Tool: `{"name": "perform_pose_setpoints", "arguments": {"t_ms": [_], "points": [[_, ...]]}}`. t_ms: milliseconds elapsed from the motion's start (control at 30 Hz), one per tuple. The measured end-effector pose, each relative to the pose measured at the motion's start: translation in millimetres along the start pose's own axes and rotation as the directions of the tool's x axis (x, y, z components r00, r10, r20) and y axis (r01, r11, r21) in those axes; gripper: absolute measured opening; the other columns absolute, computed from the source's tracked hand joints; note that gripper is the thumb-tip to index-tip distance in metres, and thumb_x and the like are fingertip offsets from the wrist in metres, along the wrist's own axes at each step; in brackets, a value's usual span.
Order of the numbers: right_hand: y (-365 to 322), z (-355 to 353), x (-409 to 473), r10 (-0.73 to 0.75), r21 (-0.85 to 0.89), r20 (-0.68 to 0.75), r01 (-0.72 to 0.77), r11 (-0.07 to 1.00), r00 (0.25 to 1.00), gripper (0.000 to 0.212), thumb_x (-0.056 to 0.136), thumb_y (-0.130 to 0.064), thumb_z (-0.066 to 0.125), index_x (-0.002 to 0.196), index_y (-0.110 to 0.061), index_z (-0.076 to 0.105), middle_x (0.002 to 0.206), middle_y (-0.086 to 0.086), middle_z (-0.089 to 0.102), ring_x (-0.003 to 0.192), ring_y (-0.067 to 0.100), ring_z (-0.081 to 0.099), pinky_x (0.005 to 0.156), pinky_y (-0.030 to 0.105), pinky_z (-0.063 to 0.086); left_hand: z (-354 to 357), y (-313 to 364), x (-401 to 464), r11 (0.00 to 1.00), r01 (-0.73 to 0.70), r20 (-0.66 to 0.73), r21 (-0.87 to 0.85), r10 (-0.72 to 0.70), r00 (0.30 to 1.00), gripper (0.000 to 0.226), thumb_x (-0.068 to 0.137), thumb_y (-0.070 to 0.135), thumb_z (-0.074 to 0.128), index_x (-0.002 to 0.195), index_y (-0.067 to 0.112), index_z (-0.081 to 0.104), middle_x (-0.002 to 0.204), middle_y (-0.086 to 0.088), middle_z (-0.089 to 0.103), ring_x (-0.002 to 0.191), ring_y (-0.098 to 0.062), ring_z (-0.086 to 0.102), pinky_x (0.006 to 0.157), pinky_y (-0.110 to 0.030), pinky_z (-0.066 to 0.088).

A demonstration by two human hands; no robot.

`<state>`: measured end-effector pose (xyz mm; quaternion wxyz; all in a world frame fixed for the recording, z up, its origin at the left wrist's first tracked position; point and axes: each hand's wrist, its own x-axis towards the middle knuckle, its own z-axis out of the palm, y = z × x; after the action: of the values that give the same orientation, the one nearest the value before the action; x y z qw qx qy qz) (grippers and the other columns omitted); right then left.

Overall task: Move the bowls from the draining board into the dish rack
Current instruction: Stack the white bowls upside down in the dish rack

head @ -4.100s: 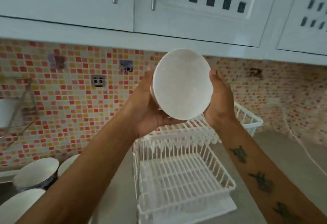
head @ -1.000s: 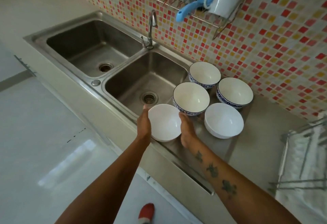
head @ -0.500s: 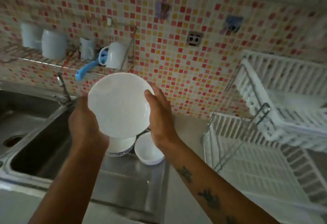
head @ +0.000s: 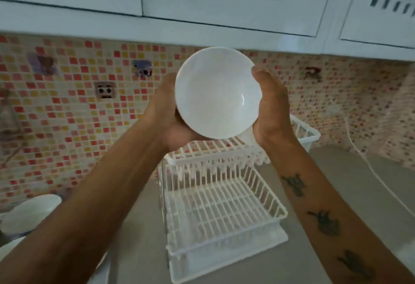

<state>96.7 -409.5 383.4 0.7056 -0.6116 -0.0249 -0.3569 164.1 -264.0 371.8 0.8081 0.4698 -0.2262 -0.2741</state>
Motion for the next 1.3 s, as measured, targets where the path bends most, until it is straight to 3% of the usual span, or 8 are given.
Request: {"name": "perform_pose_setpoints", "arguments": {"t_ms": [133, 300, 433, 567, 700, 833, 1000, 1300], "points": [[-0.1, -56.6, 39.4, -0.120, -0.030, 0.012, 0.121, 0.992, 0.993, 0.016, 0.080, -0.039, 0.053, 0.079, -0.035, 0.069, 0.096, -0.004, 0.062, 0.099, 0.023, 0.056, 0.088, 0.044, 0.047, 39.6, 1.6, 37.0, 0.957, 0.243, 0.080, 0.157, -0.258, 0.963, 0.067, 0.085, 0.065, 0.047, 0.140, 0.028, 0.050, 0.142, -0.017, 0.054, 0.122, -0.044, 0.058, 0.089, -0.062, 0.052], [14.8, -109.3, 85.5, -0.046, -0.252, 0.044, 0.056, 0.966, 0.998, 0.039, 0.087, -0.046, 0.035, 0.097, -0.024, 0.066, 0.102, -0.007, 0.062, 0.100, 0.014, 0.056, 0.087, 0.036, 0.043, 74.0, -7.5, 82.1, 0.926, 0.131, -0.099, 0.354, -0.102, 0.990, 0.055, 0.089, 0.055, 0.056, 0.132, 0.021, 0.046, 0.120, -0.014, 0.056, 0.103, -0.037, 0.065, 0.077, -0.053, 0.060], [27.5, -132.4, 109.6, 0.128, -0.426, 0.074, -0.085, 0.901, 0.989, 0.061, 0.100, -0.049, 0.022, 0.100, -0.010, 0.069, 0.092, -0.004, 0.065, 0.081, 0.003, 0.057, 0.074, 0.023, 0.042, 77.3, -35.0, 124.4, 0.568, -0.129, -0.062, 0.813, 0.304, 0.951, 0.064, 0.079, 0.047, 0.074, 0.126, 0.022, 0.038, 0.121, -0.007, 0.056, 0.093, -0.018, 0.066, 0.074, -0.032, 0.061], [48.2, -137.9, 125.4, 0.238, -0.614, 0.048, -0.159, 0.773, 0.970, 0.090, 0.080, -0.075, 0.031, 0.104, 0.004, 0.067, 0.100, 0.020, 0.071, 0.088, 0.032, 0.067, 0.090, 0.043, 0.052, 71.7, -65.0, 157.0, 0.256, -0.171, 0.063, 0.951, 0.381, 0.922, 0.072, 0.072, 0.046, 0.080, 0.125, 0.024, 0.037, 0.126, -0.009, 0.042, 0.103, -0.026, 0.057, 0.076, -0.029, 0.052], [70.2, -143.0, 122.2, 0.262, -0.576, 0.010, -0.209, 0.791, 0.965, 0.051, 0.086, -0.058, 0.052, 0.101, -0.010, 0.061, 0.091, 0.004, 0.065, 0.077, 0.014, 0.061, 0.069, 0.030, 0.046, 62.5, -96.0, 170.8, 0.191, -0.141, 0.058, 0.971, 0.385, 0.921, 0.075, 0.072, 0.046, 0.080, 0.129, 0.022, 0.037, 0.133, -0.010, 0.040, 0.109, -0.027, 0.053, 0.085, -0.035, 0.053], [89.0, -148.5, 124.5, 0.326, -0.532, 0.010, -0.271, 0.802, 0.945, 0.054, 0.084, -0.047, 0.055, 0.125, -0.012, 0.050, 0.114, 0.006, 0.063, 0.093, 0.022, 0.065, 0.067, 0.030, 0.048, 56.4, -109.6, 173.2, 0.105, -0.140, 0.092, 0.985, 0.372, 0.924, 0.077, 0.071, 0.043, 0.083, 0.129, 0.019, 0.038, 0.138, -0.011, 0.037, 0.107, -0.027, 0.054, 0.080, -0.028, 0.048], [92.2, -150.5, 130.8, 0.422, -0.542, 0.023, -0.344, 0.767, 0.906, 0.036, 0.090, -0.032, 0.050, 0.117, -0.009, 0.049, 0.096, 0.006, 0.064, 0.075, 0.017, 0.061, 0.059, 0.027, 0.046, 51.7, -115.7, 174.5, 0.038, -0.120, 0.102, 0.992, 0.319, 0.942, 0.081, 0.069, 0.042, 0.084, 0.130, 0.015, 0.036, 0.134, -0.013, 0.036, 0.111, -0.031, 0.054, 0.086, -0.031, 0.051], [98.2, -144.6, 136.4, 0.546, -0.670, -0.064, -0.441, 0.597, 0.835, 0.020, 0.094, -0.017, 0.035, 0.111, -0.015, 0.047, 0.077, 0.007, 0.053, 0.089, 0.027, 0.052, 0.077, 0.035, 0.040, 46.1, -123.8, 176.5, -0.122, -0.109, 0.136, 0.986, 0.237, 0.962, 0.088, 0.064, 0.046, 0.086, 0.131, 0.014, 0.037, 0.136, -0.015, 0.034, 0.112, -0.037, 0.055, 0.096, -0.048, 0.050]]}}
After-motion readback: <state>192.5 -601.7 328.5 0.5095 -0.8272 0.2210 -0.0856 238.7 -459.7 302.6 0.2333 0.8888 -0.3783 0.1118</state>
